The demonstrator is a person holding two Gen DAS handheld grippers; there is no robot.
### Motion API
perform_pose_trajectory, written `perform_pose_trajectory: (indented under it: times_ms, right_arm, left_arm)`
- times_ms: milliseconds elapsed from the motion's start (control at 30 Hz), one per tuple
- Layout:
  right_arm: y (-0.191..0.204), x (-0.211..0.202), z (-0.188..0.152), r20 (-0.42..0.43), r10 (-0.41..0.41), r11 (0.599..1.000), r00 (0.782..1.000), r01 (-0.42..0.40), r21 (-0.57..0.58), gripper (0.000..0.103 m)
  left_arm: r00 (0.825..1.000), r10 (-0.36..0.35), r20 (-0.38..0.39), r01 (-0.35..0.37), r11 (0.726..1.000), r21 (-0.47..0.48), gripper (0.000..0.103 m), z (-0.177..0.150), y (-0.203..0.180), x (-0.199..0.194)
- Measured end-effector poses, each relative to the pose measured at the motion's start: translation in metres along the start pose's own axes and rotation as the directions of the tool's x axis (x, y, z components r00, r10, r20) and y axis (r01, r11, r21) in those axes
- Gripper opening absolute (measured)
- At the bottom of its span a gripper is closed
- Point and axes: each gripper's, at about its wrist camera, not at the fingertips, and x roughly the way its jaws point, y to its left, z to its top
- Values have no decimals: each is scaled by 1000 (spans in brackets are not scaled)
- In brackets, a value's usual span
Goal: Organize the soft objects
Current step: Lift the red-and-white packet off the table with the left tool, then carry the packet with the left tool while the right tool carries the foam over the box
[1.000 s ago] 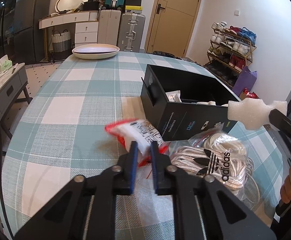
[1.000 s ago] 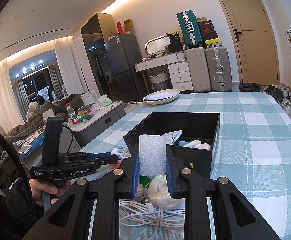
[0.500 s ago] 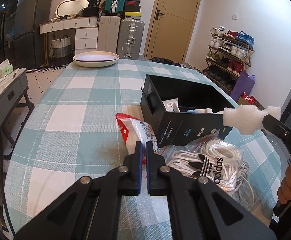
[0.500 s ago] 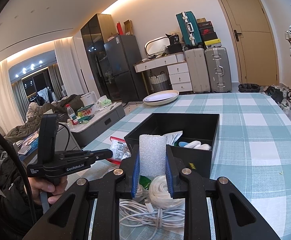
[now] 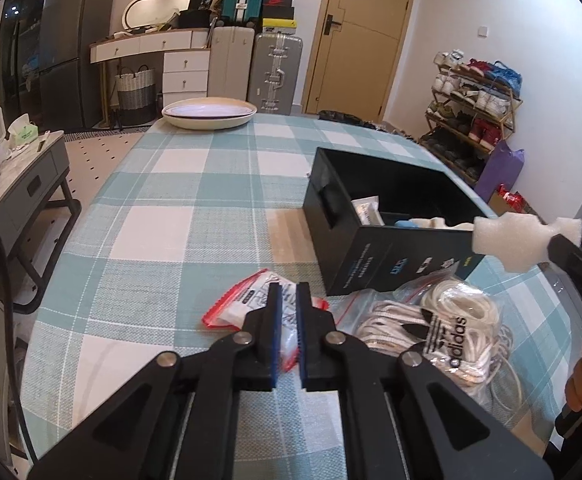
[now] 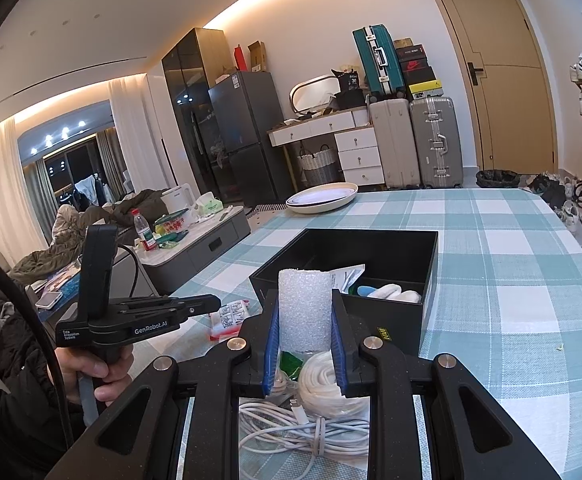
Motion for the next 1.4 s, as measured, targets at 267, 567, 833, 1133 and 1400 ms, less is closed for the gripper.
perform_pose_trajectory:
  times_ms: [267,567,833,1133,1400]
  right_arm:
    - [-3,1,-1,-10,-1,1000,1000,1,8,22]
    - [-7,6,-4,-22,-4,1000,1000,5,9,22]
    - [-8,9,-7,-27,-8,1000,1000,8,9,22]
    - [-7,9,-9,-23,-8,1000,1000,9,8,22]
    - [-5,6,-9,-7,-13,1000,1000,13,3,22]
  left_arm:
    - [998,40,-54,-41,999,-28,80,-4,6,17]
    - [992,58,-113,-62,997,-37,90,-3,10,35]
    - [991,61,-119,-67,997,-44,60,-4,11,39]
    - [994,45,-99,-50,998,-39,46,-7,11,32]
    - [998,40,-39,-41,999,-30,46,-1,7,12]
